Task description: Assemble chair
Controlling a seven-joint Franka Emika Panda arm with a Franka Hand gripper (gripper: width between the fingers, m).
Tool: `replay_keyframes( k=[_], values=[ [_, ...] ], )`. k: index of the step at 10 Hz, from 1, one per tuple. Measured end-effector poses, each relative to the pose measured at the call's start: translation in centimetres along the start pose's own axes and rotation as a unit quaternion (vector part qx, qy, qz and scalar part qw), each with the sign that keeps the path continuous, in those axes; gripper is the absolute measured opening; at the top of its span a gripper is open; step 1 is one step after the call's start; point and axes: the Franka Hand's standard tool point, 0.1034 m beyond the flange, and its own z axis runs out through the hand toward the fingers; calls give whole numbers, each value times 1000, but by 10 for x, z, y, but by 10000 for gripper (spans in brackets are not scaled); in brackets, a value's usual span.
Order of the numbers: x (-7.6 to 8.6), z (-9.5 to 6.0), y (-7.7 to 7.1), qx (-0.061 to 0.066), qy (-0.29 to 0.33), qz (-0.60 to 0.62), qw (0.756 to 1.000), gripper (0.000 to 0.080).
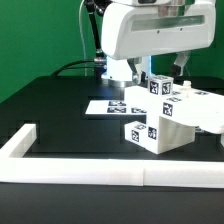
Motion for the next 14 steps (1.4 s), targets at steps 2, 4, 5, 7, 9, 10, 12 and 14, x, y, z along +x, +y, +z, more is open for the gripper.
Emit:
replay_keyframes(
  k=[2,4,5,7,9,10,12,14],
  values=[
    [6,3,-2,-3,7,-4,1000,649],
    [7,5,-3,-5,8,-7,1000,649],
    [7,6,-3,-6,9,-7,1000,636],
    [7,6,-3,-6,9,-7,1000,450],
    [7,6,-3,-6,9,-7,1000,282],
    [7,6,-3,-6,9,-7,1000,285],
    [6,6,-2,-5,9,7,1000,285],
    [5,6,-1,-3,9,34,999,285]
  ],
)
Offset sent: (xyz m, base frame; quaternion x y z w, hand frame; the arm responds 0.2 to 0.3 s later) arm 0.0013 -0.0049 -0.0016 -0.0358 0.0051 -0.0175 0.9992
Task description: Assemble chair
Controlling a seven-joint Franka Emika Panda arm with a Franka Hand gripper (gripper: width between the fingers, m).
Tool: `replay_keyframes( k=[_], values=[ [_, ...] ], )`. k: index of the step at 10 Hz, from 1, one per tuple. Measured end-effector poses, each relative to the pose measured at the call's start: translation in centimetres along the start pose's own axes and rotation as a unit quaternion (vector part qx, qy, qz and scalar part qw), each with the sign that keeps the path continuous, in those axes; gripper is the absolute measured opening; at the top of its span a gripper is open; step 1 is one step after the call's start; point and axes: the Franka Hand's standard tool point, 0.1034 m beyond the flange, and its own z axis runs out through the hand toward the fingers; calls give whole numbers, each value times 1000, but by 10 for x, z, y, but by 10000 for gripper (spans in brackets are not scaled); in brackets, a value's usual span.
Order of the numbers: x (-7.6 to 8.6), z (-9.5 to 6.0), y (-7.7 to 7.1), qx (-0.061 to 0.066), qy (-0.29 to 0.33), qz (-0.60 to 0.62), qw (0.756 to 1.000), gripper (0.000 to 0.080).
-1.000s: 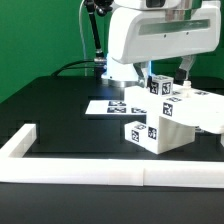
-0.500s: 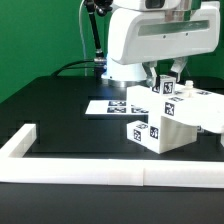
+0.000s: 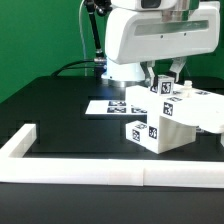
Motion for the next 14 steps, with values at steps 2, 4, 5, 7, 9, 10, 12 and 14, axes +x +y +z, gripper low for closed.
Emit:
replay_keyframes(
  k=[2,4,5,7,9,10,12,14],
  values=[
    [1,0,-1,5,2,94,996,285],
    [1,0,-2,6,2,165,986,285],
    [2,-1,-2,6,2,188,982,285],
    [2,-1,-3,7,2,250,968,285],
    [3,-1,-4,7,2,310,951,287],
    [6,-3,-7,5,10,315,949,287],
    [11,-4,-14,5,26,393,919,287],
    [14,-4,-25,12,30,477,879,287]
  ],
)
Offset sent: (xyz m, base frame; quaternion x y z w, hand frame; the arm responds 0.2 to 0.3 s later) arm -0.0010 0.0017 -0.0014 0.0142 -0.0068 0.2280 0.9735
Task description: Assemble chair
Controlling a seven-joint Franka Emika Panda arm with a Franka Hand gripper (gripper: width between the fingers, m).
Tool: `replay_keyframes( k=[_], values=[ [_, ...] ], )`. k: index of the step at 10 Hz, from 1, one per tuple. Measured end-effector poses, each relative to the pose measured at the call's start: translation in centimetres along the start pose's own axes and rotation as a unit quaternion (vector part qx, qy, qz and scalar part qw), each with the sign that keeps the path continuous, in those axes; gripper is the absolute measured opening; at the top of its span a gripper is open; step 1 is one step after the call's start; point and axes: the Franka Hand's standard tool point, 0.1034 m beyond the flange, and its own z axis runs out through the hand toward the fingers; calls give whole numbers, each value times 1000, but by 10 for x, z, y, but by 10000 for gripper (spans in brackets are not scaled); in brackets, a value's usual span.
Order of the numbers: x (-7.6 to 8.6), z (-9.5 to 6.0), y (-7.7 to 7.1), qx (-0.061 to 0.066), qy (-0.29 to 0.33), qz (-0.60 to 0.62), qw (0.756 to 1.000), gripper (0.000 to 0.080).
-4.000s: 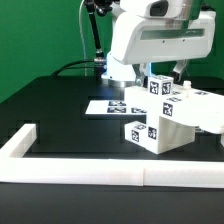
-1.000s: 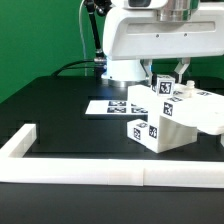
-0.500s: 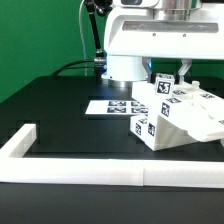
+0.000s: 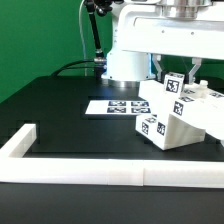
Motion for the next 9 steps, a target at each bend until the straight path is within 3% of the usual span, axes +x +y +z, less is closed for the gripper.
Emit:
replay_keyframes(
  k=[1,5,9],
  values=[
    [0,0,-2,7,-1,40,999,287],
    [-5,3,-8,13,-10,146,989,287],
    [-11,3,-16,22,-23,263,964,287]
  ],
)
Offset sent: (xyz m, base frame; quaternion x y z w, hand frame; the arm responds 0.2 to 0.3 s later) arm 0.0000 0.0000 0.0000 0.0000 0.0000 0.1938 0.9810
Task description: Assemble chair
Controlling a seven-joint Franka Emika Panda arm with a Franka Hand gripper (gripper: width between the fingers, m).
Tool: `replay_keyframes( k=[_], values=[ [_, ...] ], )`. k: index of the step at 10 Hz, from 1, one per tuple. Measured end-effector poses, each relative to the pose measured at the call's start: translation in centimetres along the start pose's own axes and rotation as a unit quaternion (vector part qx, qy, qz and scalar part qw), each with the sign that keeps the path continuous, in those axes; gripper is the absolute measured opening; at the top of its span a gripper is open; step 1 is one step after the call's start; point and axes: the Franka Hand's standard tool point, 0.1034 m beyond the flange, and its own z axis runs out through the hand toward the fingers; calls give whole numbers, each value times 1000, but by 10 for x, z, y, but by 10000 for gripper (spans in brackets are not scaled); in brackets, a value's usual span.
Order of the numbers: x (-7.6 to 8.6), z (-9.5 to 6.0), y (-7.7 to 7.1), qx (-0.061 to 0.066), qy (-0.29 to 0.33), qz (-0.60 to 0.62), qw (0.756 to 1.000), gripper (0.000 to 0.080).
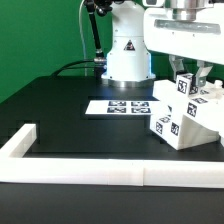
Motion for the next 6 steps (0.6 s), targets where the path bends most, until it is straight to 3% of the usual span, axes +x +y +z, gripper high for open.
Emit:
replay_keyframes(
  k=[4,5,6],
  values=[
    [-6,1,-3,4,-10,98,995,287],
    [-7,1,-3,4,-11,99,995,338],
    [-7,1,-3,4,-11,93,996,475]
  ],
)
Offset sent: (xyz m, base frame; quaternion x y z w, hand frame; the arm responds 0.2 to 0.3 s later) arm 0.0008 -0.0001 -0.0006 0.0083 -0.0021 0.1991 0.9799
